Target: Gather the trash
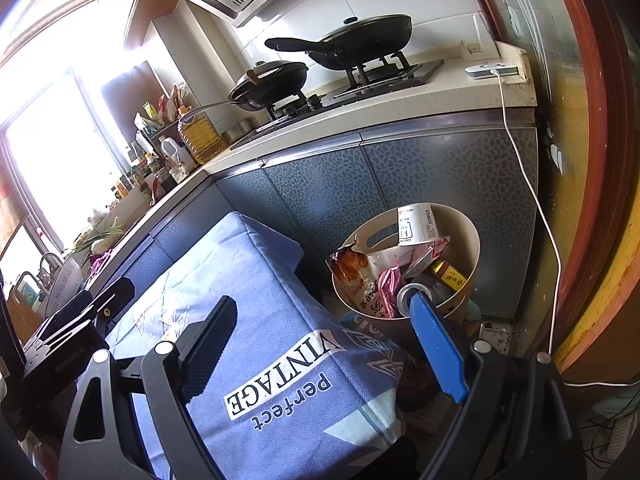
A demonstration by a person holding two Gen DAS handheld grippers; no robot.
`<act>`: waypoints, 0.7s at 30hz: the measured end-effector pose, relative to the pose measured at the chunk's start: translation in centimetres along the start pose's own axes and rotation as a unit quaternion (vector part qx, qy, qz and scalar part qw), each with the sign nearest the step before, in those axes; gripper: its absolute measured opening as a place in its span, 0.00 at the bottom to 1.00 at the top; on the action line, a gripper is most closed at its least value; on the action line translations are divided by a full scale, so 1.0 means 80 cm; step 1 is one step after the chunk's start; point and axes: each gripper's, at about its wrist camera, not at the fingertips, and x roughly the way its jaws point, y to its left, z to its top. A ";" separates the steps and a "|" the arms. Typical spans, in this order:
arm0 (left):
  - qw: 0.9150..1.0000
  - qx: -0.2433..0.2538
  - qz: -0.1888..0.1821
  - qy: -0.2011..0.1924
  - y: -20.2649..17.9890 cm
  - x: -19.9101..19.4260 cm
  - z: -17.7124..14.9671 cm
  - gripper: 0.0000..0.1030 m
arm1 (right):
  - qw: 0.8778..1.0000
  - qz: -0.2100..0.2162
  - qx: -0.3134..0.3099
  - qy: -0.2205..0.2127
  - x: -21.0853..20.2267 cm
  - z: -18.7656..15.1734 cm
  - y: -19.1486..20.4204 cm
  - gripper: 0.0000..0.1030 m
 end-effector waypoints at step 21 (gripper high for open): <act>0.999 -0.016 -0.009 0.031 0.011 0.012 -0.005 0.94 | 1.000 -0.003 -0.002 0.009 0.012 -0.006 0.002 0.84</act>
